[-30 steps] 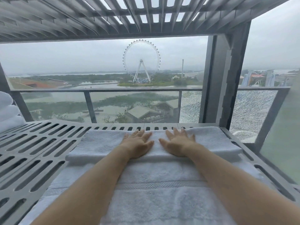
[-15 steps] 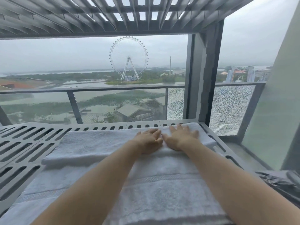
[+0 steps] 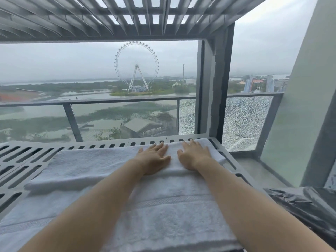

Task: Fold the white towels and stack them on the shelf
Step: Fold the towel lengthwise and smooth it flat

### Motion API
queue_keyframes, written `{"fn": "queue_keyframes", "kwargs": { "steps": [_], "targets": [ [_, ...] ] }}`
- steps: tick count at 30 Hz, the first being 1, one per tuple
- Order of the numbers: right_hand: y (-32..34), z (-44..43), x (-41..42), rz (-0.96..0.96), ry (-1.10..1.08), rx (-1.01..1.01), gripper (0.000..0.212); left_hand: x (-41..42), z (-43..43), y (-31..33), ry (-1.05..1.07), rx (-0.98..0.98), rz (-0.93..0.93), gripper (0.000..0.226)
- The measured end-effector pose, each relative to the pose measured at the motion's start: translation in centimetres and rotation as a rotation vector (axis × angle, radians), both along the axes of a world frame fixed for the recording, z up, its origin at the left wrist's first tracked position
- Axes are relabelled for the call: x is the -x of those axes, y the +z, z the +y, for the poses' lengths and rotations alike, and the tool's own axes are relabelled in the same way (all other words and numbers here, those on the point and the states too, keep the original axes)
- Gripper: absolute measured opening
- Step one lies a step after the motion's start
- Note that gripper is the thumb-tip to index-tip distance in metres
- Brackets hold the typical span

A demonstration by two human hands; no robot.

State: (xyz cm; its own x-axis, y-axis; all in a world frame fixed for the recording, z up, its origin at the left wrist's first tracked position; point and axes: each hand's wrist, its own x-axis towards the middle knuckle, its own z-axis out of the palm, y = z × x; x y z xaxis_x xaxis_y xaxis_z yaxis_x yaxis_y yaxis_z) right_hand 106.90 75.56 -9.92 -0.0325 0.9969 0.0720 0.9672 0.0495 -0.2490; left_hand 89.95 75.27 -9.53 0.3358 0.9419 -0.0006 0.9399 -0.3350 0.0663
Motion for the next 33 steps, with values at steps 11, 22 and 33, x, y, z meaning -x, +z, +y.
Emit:
{"fn": "queue_keyframes", "kwargs": {
  "steps": [11, 22, 33],
  "targets": [
    [0.5, -0.6, -0.6, 0.015, 0.022, -0.072, 0.053, -2.1, -1.4, 0.2, -0.056, 0.007, -0.168, 0.048],
    [0.9, -1.1, 14.2, 0.157, 0.462, -0.059, 0.049, 11.8, -4.5, 0.5, 0.162, 0.022, -0.062, 0.056],
    [-0.2, -0.7, 17.2, 0.055, 0.449, -0.012, 0.05, 17.7, -5.0, -0.6, 0.092, -0.003, -0.03, 0.068]
  ]
}}
